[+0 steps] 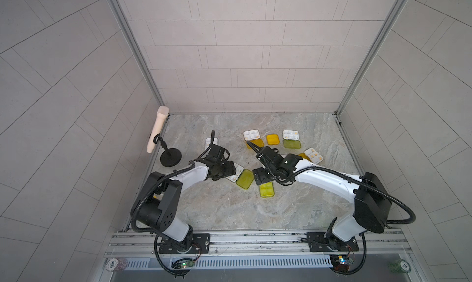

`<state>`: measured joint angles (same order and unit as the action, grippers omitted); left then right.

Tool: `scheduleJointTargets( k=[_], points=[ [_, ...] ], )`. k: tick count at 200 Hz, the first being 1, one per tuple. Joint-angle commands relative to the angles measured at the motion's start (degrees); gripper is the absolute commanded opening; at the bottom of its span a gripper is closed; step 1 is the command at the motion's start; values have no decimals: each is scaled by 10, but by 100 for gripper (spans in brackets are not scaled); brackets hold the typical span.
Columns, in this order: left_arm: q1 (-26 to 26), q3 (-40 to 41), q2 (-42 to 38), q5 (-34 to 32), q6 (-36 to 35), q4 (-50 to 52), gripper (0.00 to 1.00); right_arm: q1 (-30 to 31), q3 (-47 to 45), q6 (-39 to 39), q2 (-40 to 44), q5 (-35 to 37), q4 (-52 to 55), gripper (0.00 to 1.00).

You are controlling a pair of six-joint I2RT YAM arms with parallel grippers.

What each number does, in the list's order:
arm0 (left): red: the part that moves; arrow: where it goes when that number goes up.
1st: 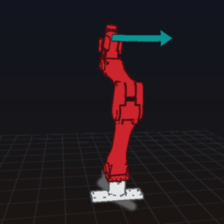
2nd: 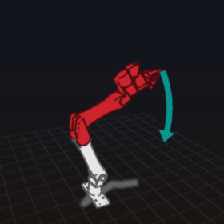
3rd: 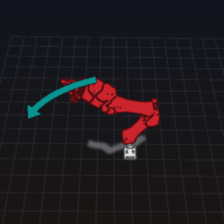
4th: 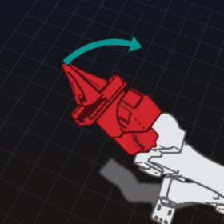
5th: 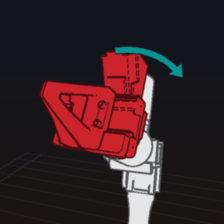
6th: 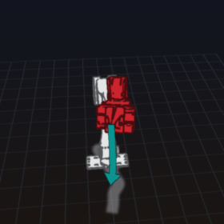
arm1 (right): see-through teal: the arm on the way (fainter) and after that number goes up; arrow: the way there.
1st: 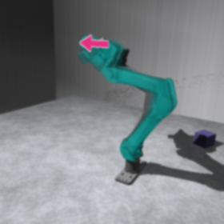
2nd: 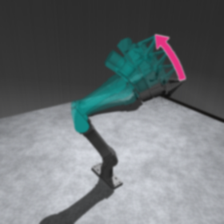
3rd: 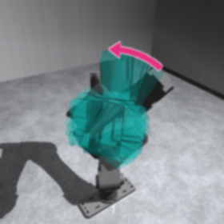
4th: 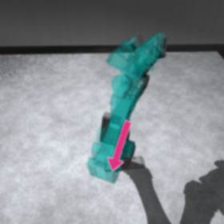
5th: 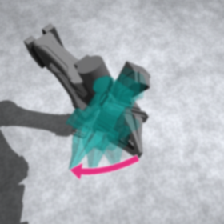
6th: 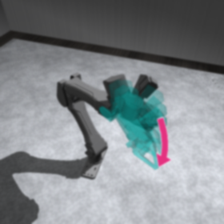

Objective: Close pillboxes
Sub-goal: Adjust the pillbox at the center of the board.

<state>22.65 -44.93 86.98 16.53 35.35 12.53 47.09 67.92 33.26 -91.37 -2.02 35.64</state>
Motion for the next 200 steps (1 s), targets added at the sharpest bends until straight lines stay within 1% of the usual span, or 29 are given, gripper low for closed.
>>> scheduleJointTargets(
  k=[1, 23, 45, 60, 62, 90, 112, 137, 200],
  points=[
    [0, 13, -47, -41, 15, 16, 79, 3, 28, 7, -26, -15, 15, 91],
    [-6, 26, -95, -73, 28, 35, 80, 3, 51, 16, -57, -30, 9, 91],
    [-14, 41, -147, -113, 57, 60, 81, 3, 56, 33, -85, -53, -11, 91],
    [-21, 52, -185, -139, 59, 74, 81, 4, 55, 45, -98, -72, -28, 91],
    [-21, 53, -190, -143, 71, 76, 82, 4, 54, 46, -99, -75, -30, 91],
    [-25, 88, -265, -201, 91, 71, 84, 9, 56, 55, -116, -89, -47, 91],
    [-30, 107, -308, -225, 97, 69, 87, 12, 54, 59, -125, -100, -59, 91],
    [-33, 114, -319, -226, 102, 69, 87, 12, 54, 69, -142, -108, -69, 91],
    [-35, 114, -295, -215, 104, 58, 87, 12, 49, 86, -161, -114, -93, 93]
  ],
)
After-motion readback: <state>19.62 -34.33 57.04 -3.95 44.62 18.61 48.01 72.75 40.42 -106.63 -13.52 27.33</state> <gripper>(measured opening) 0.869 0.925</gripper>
